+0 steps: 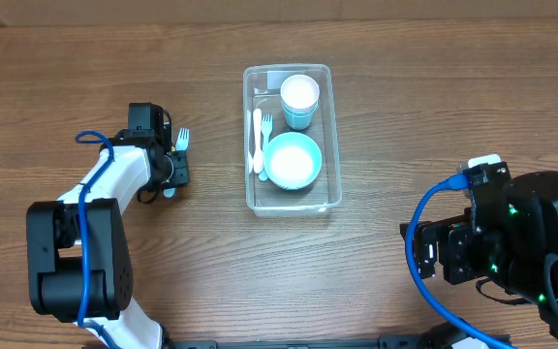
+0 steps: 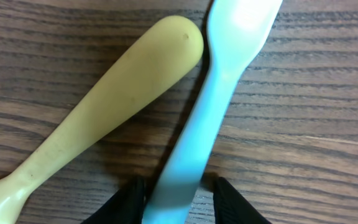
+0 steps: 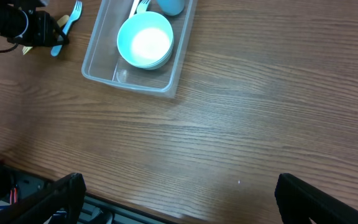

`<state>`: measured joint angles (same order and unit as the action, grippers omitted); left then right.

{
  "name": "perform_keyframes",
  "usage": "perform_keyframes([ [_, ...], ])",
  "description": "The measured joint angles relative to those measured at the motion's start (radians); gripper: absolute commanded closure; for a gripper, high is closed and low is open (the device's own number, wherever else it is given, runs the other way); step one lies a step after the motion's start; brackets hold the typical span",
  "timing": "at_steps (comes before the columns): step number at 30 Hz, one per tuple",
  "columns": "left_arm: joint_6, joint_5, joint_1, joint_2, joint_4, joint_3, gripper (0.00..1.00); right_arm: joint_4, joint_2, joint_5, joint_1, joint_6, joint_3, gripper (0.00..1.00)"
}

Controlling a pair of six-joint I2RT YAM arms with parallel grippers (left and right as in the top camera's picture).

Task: Pack container

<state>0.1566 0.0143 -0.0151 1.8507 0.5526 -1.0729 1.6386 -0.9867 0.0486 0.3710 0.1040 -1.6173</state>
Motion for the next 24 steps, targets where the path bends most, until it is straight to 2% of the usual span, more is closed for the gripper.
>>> perform_keyframes([
  [6,-0.003,-0.008,0.000,0.000,0.001,-0.001,0.96,0.000,0.000,0.000,0.000,0.000,0.000,0.00],
  [13,0.002,-0.006,0.008,0.000,0.007,-0.005,0.96,0.000,0.000,0.000,0.000,0.000,0.000,0.00],
  [19,0.033,0.013,0.069,-0.005,0.077,-0.068,0.96,0.000,0.000,0.000,0.000,0.000,0.000,0.00],
  [24,0.085,0.008,0.151,-0.169,0.127,-0.185,0.96,0.000,0.000,0.000,0.000,0.000,0.000,0.00],
])
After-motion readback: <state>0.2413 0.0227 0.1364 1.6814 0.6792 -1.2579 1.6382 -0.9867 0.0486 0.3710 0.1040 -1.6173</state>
